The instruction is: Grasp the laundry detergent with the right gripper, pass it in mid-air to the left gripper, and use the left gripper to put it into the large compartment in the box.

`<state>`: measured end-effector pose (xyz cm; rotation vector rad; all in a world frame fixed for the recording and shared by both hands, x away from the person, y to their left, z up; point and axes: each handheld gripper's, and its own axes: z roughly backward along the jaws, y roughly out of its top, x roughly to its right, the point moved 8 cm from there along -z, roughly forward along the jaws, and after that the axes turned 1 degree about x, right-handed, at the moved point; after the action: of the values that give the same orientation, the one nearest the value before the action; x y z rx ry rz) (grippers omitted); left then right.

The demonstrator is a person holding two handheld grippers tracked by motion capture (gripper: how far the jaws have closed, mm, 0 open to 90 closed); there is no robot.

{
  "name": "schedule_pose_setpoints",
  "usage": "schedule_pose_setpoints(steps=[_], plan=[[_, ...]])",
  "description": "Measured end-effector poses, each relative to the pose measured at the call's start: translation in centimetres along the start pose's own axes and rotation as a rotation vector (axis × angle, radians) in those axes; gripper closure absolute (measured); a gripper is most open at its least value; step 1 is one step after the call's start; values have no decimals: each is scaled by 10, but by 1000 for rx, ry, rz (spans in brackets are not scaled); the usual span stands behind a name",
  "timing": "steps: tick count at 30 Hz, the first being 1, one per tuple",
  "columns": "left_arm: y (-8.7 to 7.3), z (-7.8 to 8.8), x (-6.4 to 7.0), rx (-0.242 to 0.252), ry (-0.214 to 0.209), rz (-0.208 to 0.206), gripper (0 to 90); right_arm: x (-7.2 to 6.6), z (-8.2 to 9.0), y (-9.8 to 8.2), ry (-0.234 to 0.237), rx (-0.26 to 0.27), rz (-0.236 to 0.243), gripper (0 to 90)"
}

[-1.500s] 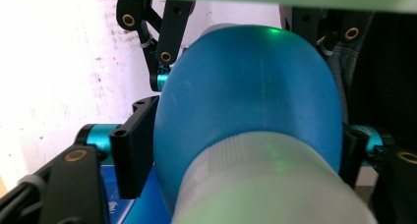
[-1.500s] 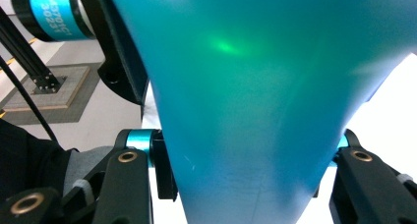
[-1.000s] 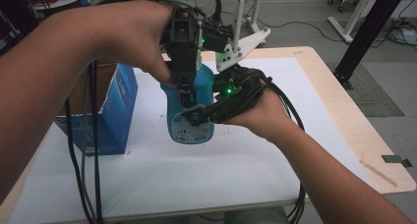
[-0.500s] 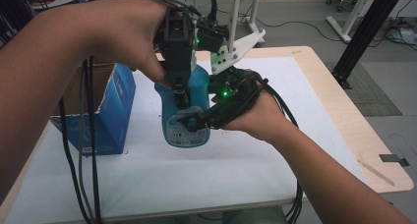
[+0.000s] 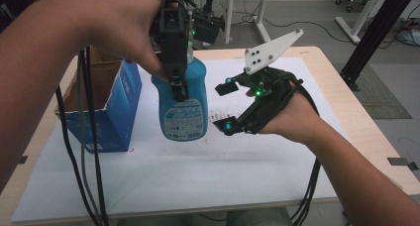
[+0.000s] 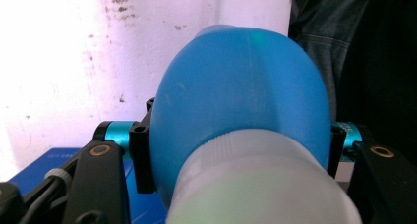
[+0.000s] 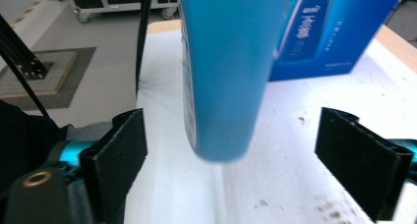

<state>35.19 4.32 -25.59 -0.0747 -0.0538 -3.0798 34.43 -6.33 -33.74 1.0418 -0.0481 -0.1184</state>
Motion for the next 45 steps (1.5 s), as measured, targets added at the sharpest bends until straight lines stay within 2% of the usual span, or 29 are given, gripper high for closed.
schedule_pose_setpoints(steps=[2,5,8,10,15,19,23,25,29,33,34,35,38,40,45], plan=[[-2,2,0,2,-1,3,382,2,5,-5,-17,-45,7,9],[-5,6,1,7,-2,15,382,3,11,-8,-35,-80,14,7],[-9,13,1,12,-8,39,381,5,18,-10,-45,-107,26,5],[-12,19,1,17,-12,61,381,7,24,-13,-54,-147,30,5],[-26,34,-2,31,-3,152,380,9,35,-20,-66,-254,47,5],[-40,45,-8,34,17,230,380,12,43,-22,-88,-319,60,5],[-53,59,-14,46,52,336,380,15,48,-24,-106,-334,58,6],[-59,67,-18,62,71,422,380,16,49,-26,-112,-343,56,5],[-74,82,-27,74,111,549,380,17,48,-27,-119,-351,65,6],[-92,92,-35,87,102,689,380,17,46,-26,-119,-350,70,6],[-92,92,-35,87,102,689,380,17,46,-26,-119,-350,70,6],[-102,94,-39,90,93,752,380,17,45,-27,-120,-355,68,6],[-116,95,-45,86,88,819,380,18,45,-27,-120,-356,70,6],[-130,94,-50,62,80,872,380,19,44,-28,-118,-354,69,6],[-155,89,-60,17,91,972,380,21,42,-31,-119,-353,61,6]])
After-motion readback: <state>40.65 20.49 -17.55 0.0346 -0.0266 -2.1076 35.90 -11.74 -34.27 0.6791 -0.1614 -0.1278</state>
